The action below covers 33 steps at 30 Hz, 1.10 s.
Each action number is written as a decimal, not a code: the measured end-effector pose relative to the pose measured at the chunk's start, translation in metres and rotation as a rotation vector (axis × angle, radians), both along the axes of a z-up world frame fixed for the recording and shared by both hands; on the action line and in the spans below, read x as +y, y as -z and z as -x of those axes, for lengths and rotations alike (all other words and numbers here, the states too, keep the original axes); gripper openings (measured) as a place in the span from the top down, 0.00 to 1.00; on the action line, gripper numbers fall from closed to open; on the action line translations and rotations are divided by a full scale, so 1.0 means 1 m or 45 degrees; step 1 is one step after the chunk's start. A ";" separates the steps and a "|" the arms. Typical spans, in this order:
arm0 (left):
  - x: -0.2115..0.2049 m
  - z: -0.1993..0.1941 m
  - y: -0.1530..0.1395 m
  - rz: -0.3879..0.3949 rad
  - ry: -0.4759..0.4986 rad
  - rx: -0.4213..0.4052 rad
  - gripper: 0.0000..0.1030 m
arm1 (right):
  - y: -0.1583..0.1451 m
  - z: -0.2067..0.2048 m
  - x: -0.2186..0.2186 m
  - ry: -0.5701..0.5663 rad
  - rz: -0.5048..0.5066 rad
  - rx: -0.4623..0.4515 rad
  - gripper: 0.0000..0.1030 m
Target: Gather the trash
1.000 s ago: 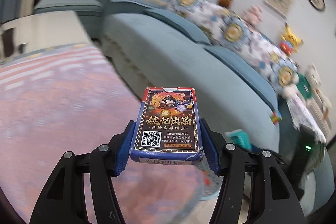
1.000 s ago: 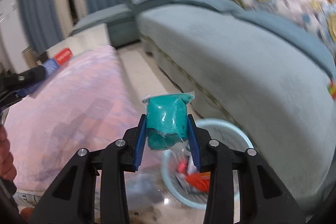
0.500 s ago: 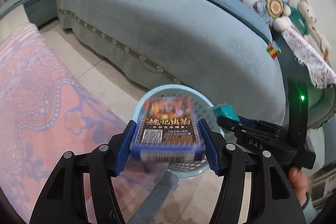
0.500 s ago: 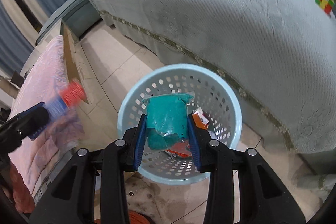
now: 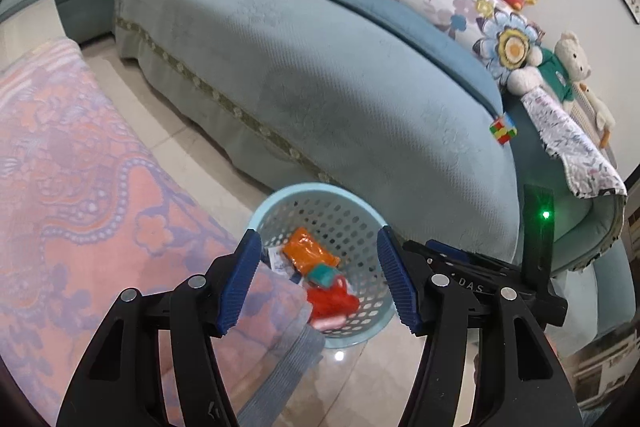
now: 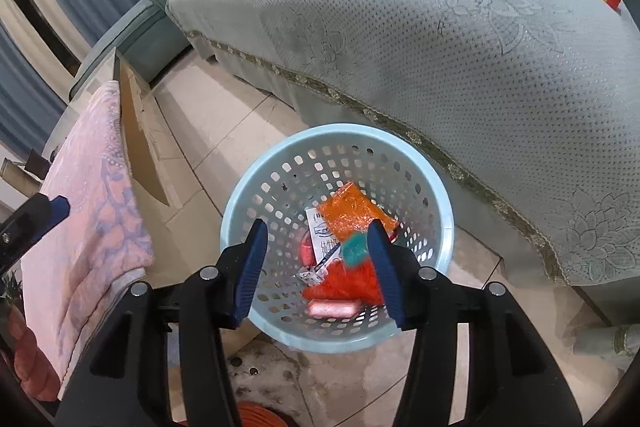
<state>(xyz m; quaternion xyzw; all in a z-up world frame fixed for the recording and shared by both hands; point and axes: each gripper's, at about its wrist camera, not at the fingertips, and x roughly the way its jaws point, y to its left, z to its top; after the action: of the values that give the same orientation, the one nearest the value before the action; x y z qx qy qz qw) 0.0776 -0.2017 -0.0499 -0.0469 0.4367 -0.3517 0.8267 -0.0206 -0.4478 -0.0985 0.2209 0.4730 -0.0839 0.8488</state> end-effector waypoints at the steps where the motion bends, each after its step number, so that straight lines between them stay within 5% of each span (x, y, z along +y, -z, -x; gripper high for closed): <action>1: 0.004 0.004 -0.004 0.002 -0.017 -0.022 0.38 | -0.005 0.001 0.002 -0.015 0.003 -0.018 0.53; 6: 0.033 0.036 -0.035 0.008 -0.167 -0.215 0.28 | -0.047 0.012 0.034 -0.121 0.123 -0.171 0.53; 15: 0.085 0.102 -0.074 -0.092 -0.603 -0.720 0.19 | -0.111 0.053 0.115 -0.169 0.510 -0.565 0.53; 21: 0.096 0.103 -0.066 -0.141 -0.688 -0.716 0.18 | -0.121 0.056 0.139 -0.179 0.563 -0.632 0.53; 25: 0.097 0.099 -0.059 -0.143 -0.659 -0.666 0.16 | -0.115 0.054 0.146 -0.166 0.547 -0.624 0.43; 33: 0.090 0.096 -0.047 -0.238 -0.630 -0.685 0.11 | -0.108 0.052 0.149 -0.165 0.522 -0.621 0.43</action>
<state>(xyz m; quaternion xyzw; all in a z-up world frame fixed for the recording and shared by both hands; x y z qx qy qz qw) -0.0184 -0.1121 -0.0030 0.0184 0.2097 -0.0997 0.9725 -0.0727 -0.2983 0.0099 0.0284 0.2420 -0.0679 0.9675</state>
